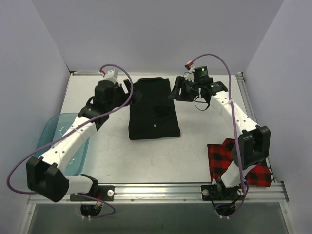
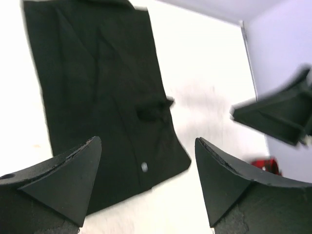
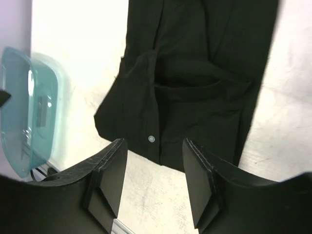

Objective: Fold and stack the long sleeve shirts
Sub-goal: Fold the shirt

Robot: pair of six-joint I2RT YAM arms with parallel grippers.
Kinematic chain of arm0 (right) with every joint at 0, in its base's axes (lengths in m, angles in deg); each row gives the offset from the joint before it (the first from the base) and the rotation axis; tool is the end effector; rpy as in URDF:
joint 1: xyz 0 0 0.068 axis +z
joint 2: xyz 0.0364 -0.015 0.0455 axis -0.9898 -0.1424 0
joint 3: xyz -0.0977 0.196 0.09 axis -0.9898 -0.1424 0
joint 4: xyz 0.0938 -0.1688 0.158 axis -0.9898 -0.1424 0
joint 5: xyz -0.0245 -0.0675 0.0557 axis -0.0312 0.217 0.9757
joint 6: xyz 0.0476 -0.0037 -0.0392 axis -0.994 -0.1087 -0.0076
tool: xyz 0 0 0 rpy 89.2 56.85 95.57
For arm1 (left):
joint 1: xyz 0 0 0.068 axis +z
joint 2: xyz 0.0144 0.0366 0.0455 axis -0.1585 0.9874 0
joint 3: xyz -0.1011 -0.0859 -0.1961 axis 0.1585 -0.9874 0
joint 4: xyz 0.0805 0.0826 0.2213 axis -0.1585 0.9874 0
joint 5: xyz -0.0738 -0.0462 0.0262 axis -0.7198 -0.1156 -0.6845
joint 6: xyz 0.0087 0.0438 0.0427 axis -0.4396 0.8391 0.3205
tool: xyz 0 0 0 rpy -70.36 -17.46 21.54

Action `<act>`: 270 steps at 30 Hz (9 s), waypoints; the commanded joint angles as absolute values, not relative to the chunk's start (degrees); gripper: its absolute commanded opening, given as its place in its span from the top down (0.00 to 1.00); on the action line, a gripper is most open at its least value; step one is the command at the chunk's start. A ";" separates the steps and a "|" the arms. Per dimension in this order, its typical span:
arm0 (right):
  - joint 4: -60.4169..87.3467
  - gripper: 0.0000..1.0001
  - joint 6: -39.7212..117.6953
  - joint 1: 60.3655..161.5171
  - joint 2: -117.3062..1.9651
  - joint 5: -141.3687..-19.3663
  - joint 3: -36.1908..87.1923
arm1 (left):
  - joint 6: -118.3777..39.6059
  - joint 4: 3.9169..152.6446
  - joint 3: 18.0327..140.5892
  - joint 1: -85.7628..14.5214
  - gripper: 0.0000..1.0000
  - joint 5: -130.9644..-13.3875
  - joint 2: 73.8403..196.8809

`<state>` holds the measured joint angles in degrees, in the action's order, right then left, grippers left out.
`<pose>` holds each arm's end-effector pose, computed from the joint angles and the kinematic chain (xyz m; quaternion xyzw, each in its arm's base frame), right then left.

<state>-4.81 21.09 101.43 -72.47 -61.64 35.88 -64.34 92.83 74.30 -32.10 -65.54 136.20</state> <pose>0.3545 0.1484 0.3025 -0.0788 0.8421 0.3689 0.3854 0.2914 -0.1251 0.3118 -0.0896 0.8218 -0.2894 0.4825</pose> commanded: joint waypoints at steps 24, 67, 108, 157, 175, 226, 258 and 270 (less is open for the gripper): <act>5.36 0.62 15.30 101.59 -97.63 -60.49 44.27 | -57.34 83.81 65.32 -41.90 0.14 -53.11 158.83; 48.54 0.60 -5.18 101.32 -73.28 -54.96 -8.66 | -75.81 74.22 43.52 -39.80 0.21 -63.48 138.90; 38.68 0.61 2.46 113.19 -85.05 -49.87 0.92 | -59.77 79.16 81.98 -24.94 0.65 -68.84 171.51; 44.36 0.61 -0.77 121.80 -85.83 -47.84 11.56 | -58.66 89.26 75.26 -30.83 0.85 -59.43 167.71; 55.11 0.61 -5.00 121.72 -95.86 -49.34 2.25 | -57.16 93.13 79.30 -30.74 0.89 -55.92 168.50; 27.78 0.52 4.23 112.51 -73.72 -54.24 -0.82 | -63.92 88.55 68.25 -28.10 0.06 -54.51 146.38; 12.76 0.64 13.70 98.43 -74.60 -67.87 -6.01 | -80.69 89.53 43.28 -47.66 0.79 -69.63 150.86; 0.44 0.59 16.72 102.10 -51.22 -72.02 -4.78 | -86.27 99.44 43.26 -62.04 0.09 -54.70 125.46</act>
<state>6.09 15.76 98.92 -57.32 -70.56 -5.03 -87.16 91.48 41.25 -63.18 -63.12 131.61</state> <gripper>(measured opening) 0.404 0.910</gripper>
